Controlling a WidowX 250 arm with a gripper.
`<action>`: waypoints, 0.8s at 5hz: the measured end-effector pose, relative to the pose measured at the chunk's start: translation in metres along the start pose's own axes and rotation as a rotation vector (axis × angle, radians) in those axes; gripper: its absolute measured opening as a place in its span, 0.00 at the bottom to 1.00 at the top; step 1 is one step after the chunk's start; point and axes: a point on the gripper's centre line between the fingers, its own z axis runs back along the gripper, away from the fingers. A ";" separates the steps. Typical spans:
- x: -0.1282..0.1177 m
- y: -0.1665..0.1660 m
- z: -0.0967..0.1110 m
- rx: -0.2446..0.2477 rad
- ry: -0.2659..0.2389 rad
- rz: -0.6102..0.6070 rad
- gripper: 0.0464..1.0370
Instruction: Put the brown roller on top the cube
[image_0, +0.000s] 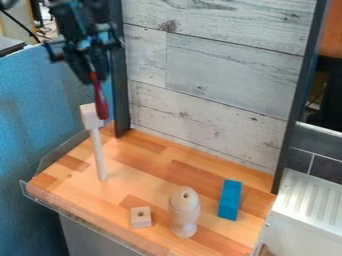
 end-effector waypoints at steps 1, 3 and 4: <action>0.005 0.003 0.017 0.005 -0.017 -0.031 0.25; 0.030 0.011 0.030 0.070 -0.126 -0.036 0.25; 0.032 0.016 0.027 0.089 -0.119 -0.021 0.25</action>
